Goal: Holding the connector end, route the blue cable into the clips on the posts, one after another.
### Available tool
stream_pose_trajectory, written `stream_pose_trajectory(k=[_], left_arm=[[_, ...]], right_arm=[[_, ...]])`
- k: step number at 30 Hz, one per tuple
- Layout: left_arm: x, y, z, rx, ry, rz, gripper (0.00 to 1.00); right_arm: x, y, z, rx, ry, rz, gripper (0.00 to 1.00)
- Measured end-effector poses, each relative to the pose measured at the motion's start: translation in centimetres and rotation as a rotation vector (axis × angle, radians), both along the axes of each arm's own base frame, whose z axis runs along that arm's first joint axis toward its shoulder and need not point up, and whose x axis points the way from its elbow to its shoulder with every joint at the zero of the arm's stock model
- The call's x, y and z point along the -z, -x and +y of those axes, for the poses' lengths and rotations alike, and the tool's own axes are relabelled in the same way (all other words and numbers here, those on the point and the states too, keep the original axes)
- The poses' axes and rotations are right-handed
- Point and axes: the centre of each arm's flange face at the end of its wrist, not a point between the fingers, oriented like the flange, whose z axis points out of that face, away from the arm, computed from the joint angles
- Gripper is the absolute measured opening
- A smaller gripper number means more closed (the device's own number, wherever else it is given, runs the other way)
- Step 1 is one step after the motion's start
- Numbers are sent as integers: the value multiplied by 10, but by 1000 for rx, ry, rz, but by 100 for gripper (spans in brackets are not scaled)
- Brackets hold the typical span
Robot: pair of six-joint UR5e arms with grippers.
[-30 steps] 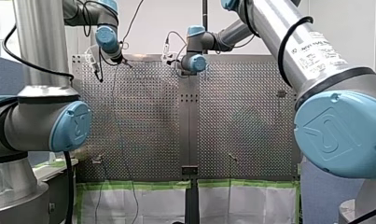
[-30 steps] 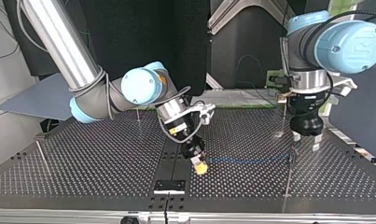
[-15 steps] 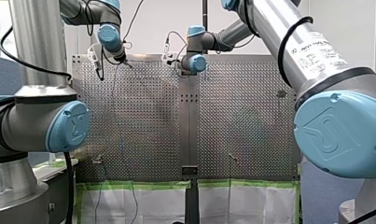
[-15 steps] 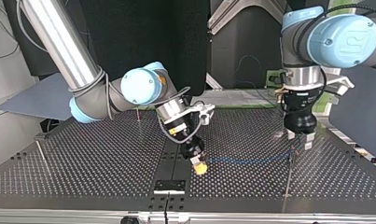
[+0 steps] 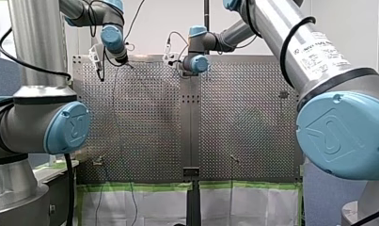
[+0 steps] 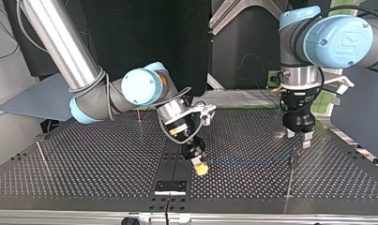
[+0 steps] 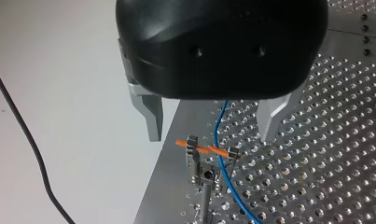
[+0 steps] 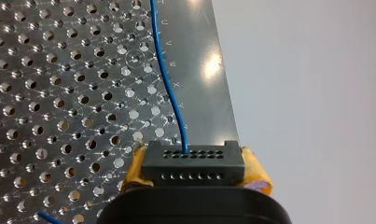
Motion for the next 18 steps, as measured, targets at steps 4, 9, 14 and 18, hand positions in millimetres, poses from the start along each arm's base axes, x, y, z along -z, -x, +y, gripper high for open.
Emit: stream_pose_trajectory(k=[4, 9, 14, 18], left_arm=[[2, -1, 0, -5, -11, 5, 100], [4, -3, 0, -6, -23, 12, 100], [6, -4, 0, -6, -33, 16, 100], [6, -5, -1, -5, -41, 16, 100]], right_arm=[[0, 0, 0, 0, 0, 0, 0], [0, 0, 0, 0, 0, 0, 0], [0, 0, 0, 0, 0, 0, 0], [0, 0, 0, 0, 0, 0, 0]])
